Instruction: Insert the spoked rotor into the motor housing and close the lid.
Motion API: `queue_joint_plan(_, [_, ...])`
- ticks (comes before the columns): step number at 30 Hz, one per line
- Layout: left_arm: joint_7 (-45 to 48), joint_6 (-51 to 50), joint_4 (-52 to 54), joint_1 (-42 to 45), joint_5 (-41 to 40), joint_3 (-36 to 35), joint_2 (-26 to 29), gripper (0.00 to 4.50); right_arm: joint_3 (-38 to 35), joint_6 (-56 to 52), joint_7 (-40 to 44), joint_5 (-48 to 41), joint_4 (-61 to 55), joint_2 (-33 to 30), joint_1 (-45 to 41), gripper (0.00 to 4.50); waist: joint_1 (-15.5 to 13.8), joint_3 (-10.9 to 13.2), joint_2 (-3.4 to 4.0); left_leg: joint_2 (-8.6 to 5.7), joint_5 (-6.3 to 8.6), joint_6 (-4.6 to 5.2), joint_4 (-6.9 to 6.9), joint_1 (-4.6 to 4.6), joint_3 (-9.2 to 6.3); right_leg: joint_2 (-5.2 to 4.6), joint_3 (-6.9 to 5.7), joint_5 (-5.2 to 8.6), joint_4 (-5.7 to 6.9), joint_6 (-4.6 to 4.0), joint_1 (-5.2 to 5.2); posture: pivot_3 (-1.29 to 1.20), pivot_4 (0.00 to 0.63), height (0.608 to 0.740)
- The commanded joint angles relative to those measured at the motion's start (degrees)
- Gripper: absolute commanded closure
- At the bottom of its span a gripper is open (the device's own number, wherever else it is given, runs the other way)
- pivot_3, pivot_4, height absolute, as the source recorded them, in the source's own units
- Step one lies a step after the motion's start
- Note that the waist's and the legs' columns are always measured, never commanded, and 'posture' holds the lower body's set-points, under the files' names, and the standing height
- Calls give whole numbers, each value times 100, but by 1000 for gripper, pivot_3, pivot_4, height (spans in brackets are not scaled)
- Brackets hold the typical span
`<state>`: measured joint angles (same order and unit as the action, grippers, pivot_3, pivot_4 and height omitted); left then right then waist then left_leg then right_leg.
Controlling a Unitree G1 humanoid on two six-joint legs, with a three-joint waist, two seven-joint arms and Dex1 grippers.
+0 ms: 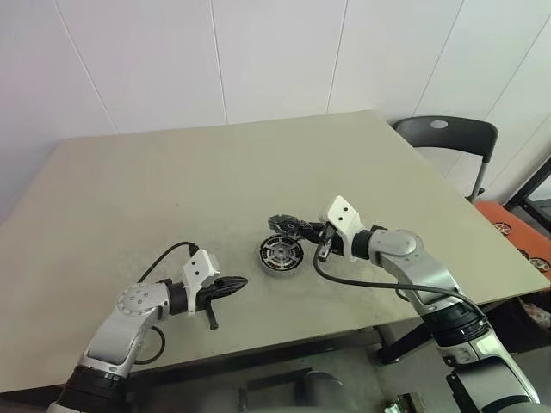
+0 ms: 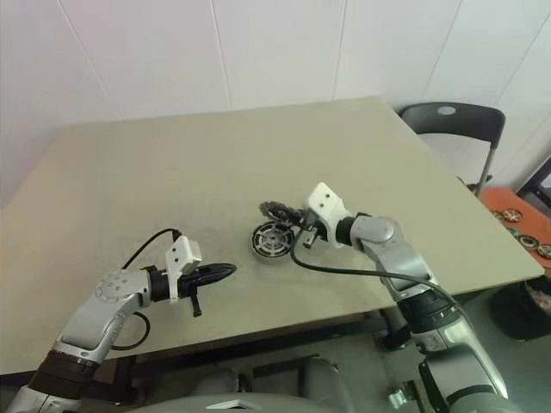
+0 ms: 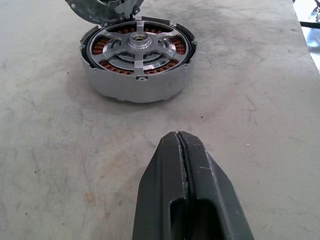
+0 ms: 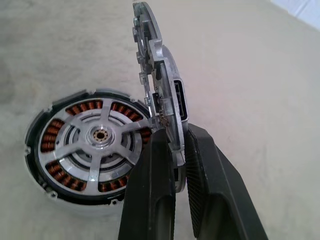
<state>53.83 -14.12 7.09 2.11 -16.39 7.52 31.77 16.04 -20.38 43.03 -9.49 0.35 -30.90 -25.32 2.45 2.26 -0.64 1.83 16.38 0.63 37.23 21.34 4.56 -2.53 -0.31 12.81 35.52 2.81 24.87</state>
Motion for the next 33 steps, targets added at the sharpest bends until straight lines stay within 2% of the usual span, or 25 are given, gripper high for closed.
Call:
queue_joint_plan(1, [-14, 94, 76, 113, 1, -107, 42, 4500, -29, 58, 342, -53, 13, 9, 42, 3467, -3, 0, -1, 0, 0, 0, 0, 0, 0, 0, 0, -1, 0, -1, 0, 0, 0, 740])
queue_joint_plan(6, [-29, 68, 18, 179, 60, -72, 57, 4500, -45, 10, 851, -152, 18, -50, 110, 1850, -4, 0, -1, -1, 0, 0, 6, 3, 2, -4, 1, -6, -1, -9, -1, 0, 0, 740])
queue_joint_plan(8, [-27, 60, -2, 207, 66, -66, 49, 4500, -143, -277, 1110, -397, 5, -42, 98, 1850, -5, 0, -1, -1, 0, 0, 9, 3, 2, -4, 1, -7, 0, -11, -2, 0, 0, 740])
queue_joint_plan(12, [-28, 51, -16, 236, 82, -64, 42, 4500, -339, -1218, 2203, -1315, -85, -324, 117, 1850, -18, 0, -1, -1, 0, 0, 15, 1, 0, -5, 0, -10, 1, -15, -7, 0, 0, 740])
queue_joint_plan(15, [-24, 43, -10, 239, 87, -63, 54, 4500, -706, -1891, 2494, -2042, -104, -277, -47, 1850, -26, 1, -2, -1, 0, 0, 17, 1, 0, -6, 0, -10, 0, -15, -8, 0, 0, 740])
queue_joint_plan(19, [-26, 64, 36, 258, 40, -97, 31, 4500, -832, -1628, 1521, -1597, 192, 226, -321, 1850, 9, 0, -2, 0, 0, -1, 21, -5, 2, -3, 1, -11, 12, -16, -9, 0, 0, 740])
queue_joint_plan(23, [15, 16, 174, 267, -234, -278, -17, 4500, -260, -998, 1180, -748, 211, 303, -221, 1060, -38, 0, -3, -1, 0, -2, 23, -7, -4, -3, -5, -9, 28, -16, -7, 0, 0, 740])
queue_joint_plan(26, [52, -34, 249, 230, -345, -362, 30, 4500, 19, -691, 1039, -331, 385, 347, -241, 30, -24, 0, -3, -1, 0, -1, 23, 0, -1, -4, -3, -10, 29, -15, 0, 0, 0, 740])
queue_joint_plan(33, [20, -24, 271, 156, -323, -407, 114, 4500, 211, -610, 861, -27, 799, 748, -442, 30, 5, 0, -3, -1, 0, -1, 51, -2, 0, -4, 1, -9, 52, -15, -2, 0, 0, 740])
